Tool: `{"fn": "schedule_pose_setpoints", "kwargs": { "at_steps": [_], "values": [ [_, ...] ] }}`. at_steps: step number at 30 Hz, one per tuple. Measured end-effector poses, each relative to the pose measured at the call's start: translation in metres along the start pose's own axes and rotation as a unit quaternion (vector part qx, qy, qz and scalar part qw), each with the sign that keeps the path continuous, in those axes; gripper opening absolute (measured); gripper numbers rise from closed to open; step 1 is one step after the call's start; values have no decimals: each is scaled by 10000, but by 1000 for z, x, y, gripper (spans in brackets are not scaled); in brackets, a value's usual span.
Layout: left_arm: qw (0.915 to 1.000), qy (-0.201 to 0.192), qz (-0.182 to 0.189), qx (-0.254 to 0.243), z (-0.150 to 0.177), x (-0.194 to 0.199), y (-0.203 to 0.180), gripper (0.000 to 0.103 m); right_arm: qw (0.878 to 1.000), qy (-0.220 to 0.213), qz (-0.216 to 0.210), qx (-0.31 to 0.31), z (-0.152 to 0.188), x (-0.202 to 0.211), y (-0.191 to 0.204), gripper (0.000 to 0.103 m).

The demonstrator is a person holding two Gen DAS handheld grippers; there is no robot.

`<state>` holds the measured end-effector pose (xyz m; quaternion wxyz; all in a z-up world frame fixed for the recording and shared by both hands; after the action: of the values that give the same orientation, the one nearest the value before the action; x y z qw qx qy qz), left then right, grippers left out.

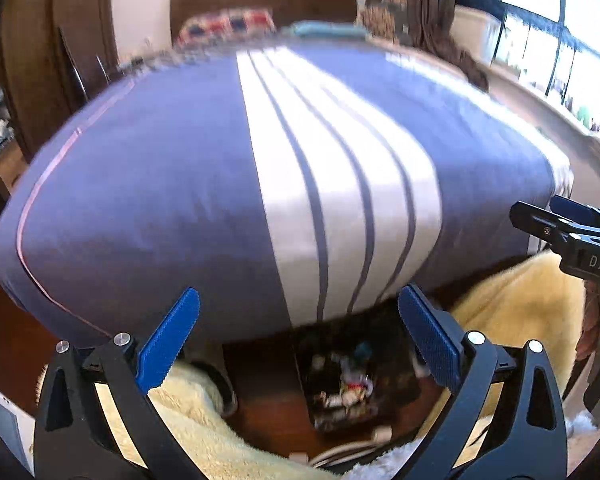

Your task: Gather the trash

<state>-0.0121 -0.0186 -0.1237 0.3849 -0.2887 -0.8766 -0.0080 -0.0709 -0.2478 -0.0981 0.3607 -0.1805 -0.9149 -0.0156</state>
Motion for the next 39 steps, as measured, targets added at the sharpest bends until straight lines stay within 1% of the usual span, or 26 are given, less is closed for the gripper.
{"fn": "schedule_pose_setpoints", "kwargs": {
  "at_steps": [2,5,6,8,9,11,15,19,23,27,39],
  "values": [
    [9998,-215,-6,11,-7,14,-2,95,9995,-291,56,-73,-10,18,-6,99],
    [9981,-608,-124,-15,-20,36,-7,95,9978,-648,142,-91,-21,39,-10,99],
    [9965,-801,-218,-59,-26,47,-9,95,9970,-749,170,-90,-25,45,-12,99],
    [9938,-1049,-347,-143,-33,63,-13,95,9951,-961,226,-82,-30,58,-14,99],
    [9909,-1233,-482,-226,-38,74,-16,95,9939,-1076,241,-65,-33,65,-14,99],
    [9865,-1467,-651,-321,-43,89,-21,95,9917,-1250,294,-62,-37,77,-13,99],
    [9809,-1748,-752,-395,-50,113,-31,95,9866,-1580,373,-142,-43,99,-16,99],
    [9776,-1901,-823,-382,-53,129,-35,95,9833,-1726,455,-353,-44,113,-20,99],
    [9754,-2007,-826,-384,-54,139,-38,95,9818,-1787,498,-398,-46,123,-20,99],
    [9736,-2095,-823,-377,-54,145,-38,95,9806,-1863,455,-407,-45,128,-19,99],
    [9728,-2133,-834,-341,-55,148,-32,95,9789,-1937,487,-428,-45,127,-19,99]
  ]
}}
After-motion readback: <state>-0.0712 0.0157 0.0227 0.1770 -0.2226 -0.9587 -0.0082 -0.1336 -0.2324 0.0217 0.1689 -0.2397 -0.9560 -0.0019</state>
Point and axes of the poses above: each gripper's, at about its wrist camera, not at the fingertips, and x roughly against the way its jaws point, y to its left, z to its underside, the point moved 4 cm from there along -x, roughly the way its jaws point, and after that the axes turned 15 degrees about z, right-handed, at the moved point
